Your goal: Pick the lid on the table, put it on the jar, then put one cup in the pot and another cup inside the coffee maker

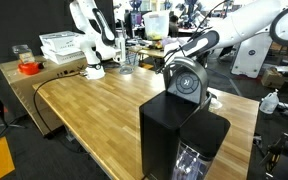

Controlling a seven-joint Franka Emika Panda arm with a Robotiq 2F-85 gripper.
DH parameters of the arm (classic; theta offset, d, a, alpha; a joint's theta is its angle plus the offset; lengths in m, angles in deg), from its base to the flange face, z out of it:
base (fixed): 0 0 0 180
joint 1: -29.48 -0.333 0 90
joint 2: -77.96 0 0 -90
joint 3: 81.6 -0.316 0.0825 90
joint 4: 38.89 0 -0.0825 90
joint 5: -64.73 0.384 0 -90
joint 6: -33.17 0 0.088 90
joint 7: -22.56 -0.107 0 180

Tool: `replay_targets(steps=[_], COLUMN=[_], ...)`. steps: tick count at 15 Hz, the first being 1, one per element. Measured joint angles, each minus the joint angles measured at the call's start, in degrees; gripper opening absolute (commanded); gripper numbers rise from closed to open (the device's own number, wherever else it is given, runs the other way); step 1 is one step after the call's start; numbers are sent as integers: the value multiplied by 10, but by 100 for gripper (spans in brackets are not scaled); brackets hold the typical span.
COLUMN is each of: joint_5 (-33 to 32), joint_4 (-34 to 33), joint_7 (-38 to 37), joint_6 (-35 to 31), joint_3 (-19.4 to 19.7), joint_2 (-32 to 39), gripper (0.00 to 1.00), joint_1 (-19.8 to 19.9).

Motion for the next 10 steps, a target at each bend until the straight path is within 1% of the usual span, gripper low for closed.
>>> replay_targets(steps=[6,10], joint_5=[0,0], joint_4=[-34,-40], joint_7=[4,5], joint_6=[13,29], joint_3=[0,0], joint_2=[19,21], gripper=[100,100], joint_1=[0,-1])
